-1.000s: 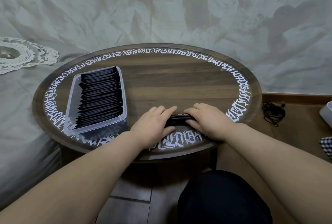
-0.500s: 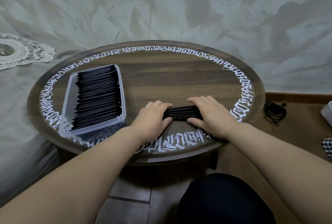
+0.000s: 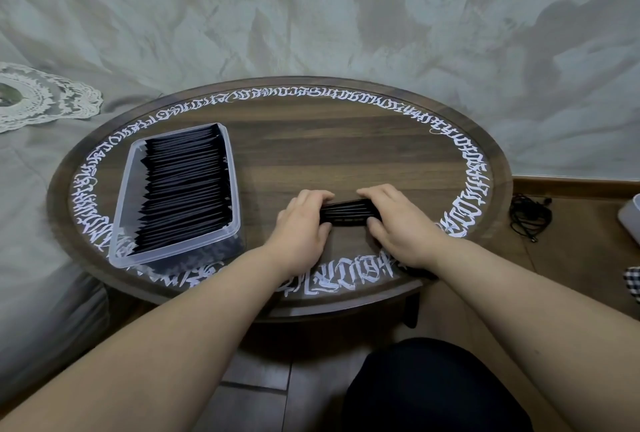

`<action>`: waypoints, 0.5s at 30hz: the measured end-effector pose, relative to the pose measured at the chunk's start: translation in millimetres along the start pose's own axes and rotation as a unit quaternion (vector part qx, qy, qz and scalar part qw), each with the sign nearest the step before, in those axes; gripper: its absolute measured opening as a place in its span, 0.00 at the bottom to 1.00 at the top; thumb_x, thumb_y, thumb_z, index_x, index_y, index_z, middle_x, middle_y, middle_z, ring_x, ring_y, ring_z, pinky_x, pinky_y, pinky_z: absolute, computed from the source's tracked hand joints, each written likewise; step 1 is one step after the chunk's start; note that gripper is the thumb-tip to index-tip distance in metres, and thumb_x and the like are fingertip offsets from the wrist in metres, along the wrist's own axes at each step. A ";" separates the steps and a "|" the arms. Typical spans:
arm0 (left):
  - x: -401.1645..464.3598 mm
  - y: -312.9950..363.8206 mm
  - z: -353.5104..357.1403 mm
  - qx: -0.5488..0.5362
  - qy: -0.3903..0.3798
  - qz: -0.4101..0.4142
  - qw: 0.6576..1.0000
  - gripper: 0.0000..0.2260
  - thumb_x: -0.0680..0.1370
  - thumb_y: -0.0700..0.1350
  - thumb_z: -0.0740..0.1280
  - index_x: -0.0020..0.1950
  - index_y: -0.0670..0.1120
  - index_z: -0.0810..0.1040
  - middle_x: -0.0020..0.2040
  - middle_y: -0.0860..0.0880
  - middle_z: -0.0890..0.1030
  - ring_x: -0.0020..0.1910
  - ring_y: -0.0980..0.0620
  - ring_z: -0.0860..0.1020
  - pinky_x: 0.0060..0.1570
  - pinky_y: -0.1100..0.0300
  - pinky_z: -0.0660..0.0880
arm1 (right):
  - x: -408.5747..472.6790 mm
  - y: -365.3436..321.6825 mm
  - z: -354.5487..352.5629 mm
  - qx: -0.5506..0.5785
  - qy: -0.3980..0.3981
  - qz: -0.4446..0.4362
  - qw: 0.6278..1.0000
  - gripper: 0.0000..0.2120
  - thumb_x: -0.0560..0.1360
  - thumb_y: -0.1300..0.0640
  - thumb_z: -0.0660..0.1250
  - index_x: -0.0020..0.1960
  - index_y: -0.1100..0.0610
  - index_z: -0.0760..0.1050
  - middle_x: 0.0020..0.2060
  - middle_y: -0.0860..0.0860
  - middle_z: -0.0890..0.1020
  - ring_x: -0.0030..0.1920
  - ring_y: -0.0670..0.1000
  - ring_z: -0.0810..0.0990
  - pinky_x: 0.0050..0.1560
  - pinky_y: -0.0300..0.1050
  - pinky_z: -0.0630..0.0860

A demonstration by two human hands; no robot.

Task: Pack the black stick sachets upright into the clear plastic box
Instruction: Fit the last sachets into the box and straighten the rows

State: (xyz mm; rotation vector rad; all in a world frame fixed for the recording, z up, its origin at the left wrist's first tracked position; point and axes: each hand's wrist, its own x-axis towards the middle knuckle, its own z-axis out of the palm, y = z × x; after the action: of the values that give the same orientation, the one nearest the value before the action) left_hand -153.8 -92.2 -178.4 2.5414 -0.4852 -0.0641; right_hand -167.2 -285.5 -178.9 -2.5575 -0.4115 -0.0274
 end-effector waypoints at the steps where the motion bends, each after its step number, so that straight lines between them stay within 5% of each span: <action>1: -0.1 -1.7 -1.3 0.014 0.002 -0.007 1.000 0.20 0.79 0.42 0.62 0.71 0.49 0.66 0.67 0.50 0.69 0.66 0.50 0.66 0.68 0.51 0.62 | -0.6 2.4 -0.9 -0.027 -0.002 -0.001 1.000 0.23 0.79 0.58 0.59 0.73 0.56 0.62 0.66 0.52 0.68 0.67 0.53 0.65 0.68 0.42 0.59; 9: 0.7 3.6 1.6 0.070 -0.037 0.009 0.997 0.20 0.81 0.44 0.59 0.73 0.50 0.63 0.67 0.50 0.67 0.66 0.49 0.64 0.65 0.52 0.60 | 2.5 -5.9 11.1 -0.170 -0.014 0.002 0.985 0.26 0.81 0.46 0.54 0.76 0.52 0.53 0.64 0.50 0.66 0.64 0.54 0.62 0.63 0.51 0.60; 15: -7.0 8.0 -5.4 0.029 -0.010 0.019 0.999 0.14 0.80 0.43 0.61 0.66 0.50 0.70 0.61 0.52 0.71 0.61 0.52 0.69 0.62 0.57 0.66 | -0.1 -7.5 -1.5 -0.152 -0.015 -0.034 0.988 0.17 0.79 0.46 0.60 0.66 0.50 0.68 0.57 0.49 0.70 0.60 0.52 0.66 0.61 0.48 0.63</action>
State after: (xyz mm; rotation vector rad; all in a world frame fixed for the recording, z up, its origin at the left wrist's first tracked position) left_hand -162.2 -93.2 -169.9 2.5896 -0.5503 -0.0633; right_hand -169.5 -280.2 -173.7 -2.8445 -0.5430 -0.0828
